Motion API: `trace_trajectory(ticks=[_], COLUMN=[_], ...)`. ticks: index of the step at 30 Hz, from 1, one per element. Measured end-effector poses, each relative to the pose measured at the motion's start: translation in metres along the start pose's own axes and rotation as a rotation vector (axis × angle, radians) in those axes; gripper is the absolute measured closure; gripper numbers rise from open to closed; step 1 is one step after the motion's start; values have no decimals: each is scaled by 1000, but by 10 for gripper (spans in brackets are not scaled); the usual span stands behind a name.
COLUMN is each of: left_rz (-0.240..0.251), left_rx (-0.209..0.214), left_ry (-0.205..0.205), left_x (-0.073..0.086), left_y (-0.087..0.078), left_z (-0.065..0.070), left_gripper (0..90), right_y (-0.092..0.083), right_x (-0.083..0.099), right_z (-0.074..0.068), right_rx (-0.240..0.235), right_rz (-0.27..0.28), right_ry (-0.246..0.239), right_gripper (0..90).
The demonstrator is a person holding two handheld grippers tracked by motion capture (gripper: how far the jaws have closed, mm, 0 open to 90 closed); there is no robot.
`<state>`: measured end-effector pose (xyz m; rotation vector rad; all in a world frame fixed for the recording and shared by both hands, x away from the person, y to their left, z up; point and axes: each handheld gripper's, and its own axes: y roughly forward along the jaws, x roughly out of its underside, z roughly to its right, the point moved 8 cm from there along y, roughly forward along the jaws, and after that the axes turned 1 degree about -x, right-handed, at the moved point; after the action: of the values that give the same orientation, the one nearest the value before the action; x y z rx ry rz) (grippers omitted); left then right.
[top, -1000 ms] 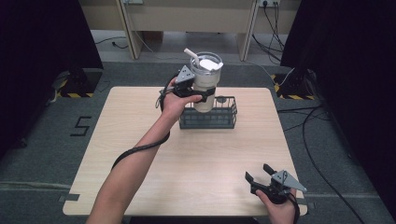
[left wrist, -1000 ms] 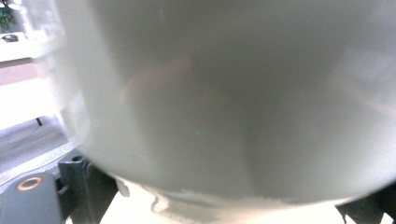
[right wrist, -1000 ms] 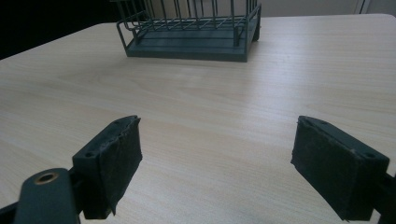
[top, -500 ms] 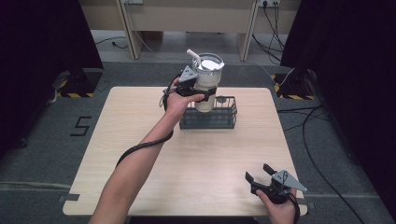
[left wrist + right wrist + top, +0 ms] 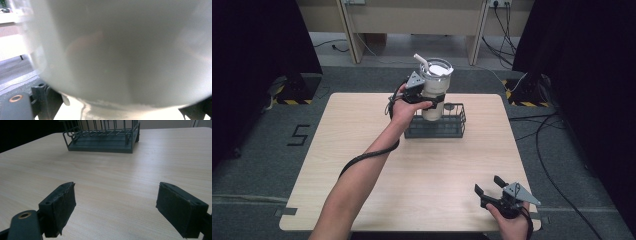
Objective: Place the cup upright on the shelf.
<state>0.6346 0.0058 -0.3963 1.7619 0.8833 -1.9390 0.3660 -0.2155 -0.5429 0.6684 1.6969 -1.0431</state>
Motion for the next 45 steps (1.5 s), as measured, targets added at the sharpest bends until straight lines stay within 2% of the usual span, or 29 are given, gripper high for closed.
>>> trace_trajectory(ticks=[14, 26, 40, 45], left_rz=[-11, -53, -75, -70], left_rx=[-13, -5, -13, -16], left_ry=[-15, -19, -27, -29], left_x=[7, 27, 44, 44], left_y=[5, 12, 16, 15], left_z=[-6, -3, -3, -2], left_gripper=[102, 102, 101, 101], right_y=[0, 0, 0, 0], right_x=[0, 0, 0, 0], right_z=[0, 0, -1, -1], right_rx=[-3, -6, -7, -8], right_rz=[-2, -3, -2, -5], right_ry=[3, 3, -3, -3], right_gripper=[161, 161, 160, 161])
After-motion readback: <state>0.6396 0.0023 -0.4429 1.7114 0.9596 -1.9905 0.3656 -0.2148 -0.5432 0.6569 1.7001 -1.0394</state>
